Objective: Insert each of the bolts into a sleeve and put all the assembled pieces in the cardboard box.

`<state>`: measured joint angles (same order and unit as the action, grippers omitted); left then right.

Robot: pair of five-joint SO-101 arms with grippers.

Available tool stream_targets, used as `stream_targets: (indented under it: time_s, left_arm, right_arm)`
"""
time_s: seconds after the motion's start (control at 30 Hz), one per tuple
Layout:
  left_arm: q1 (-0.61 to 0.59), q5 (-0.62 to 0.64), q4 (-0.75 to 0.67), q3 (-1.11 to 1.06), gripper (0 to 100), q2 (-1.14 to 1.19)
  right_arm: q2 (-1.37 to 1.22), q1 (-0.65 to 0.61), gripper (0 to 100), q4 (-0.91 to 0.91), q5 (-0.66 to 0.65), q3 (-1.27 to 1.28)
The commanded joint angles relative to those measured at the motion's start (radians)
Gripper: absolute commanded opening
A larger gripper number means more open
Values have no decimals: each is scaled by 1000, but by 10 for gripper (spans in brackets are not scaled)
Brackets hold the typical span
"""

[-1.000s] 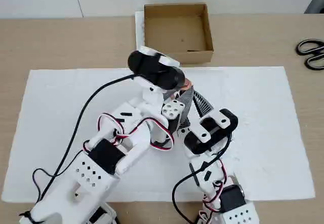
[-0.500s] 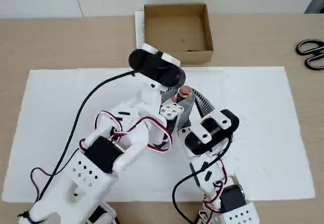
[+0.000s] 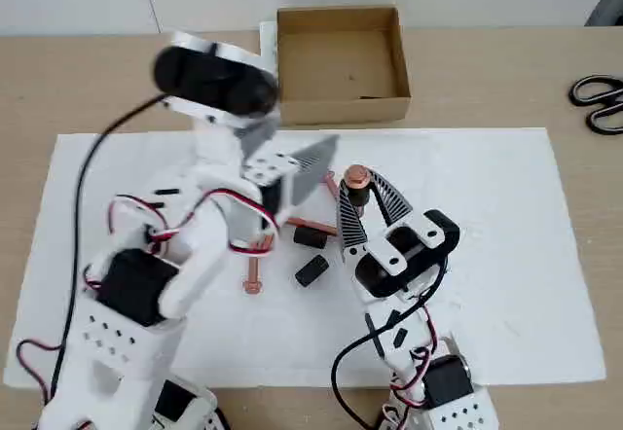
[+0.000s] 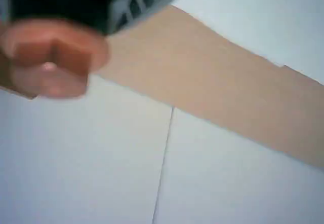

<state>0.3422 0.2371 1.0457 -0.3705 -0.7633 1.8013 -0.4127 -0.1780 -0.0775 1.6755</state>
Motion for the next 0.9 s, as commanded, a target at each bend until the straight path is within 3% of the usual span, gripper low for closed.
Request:
stream_targets:
  time_s: [0.0,0.17,0.3,0.5,0.7,0.87]
  left_arm:
    - [-199,-6,29,56,244,-2]
    - [-489,-5,110,51,244,6]
    - [-592,-2,230,51,244,6]
    - [-641,-8,384,51,245,0]
    - [-660,-152,477,50,245,5]
    - [-660,-187,555,50,245,-2]
  right_arm:
    - [5,10,4,-62,5,8]
    - [4,102,4,-202,5,-55]
    - [-22,162,4,-206,-89,-206]
    - [-337,168,4,-208,-146,-577]
    - [-848,197,4,-208,-146,-1097]
    - [-1282,231,4,-208,-144,-1444]
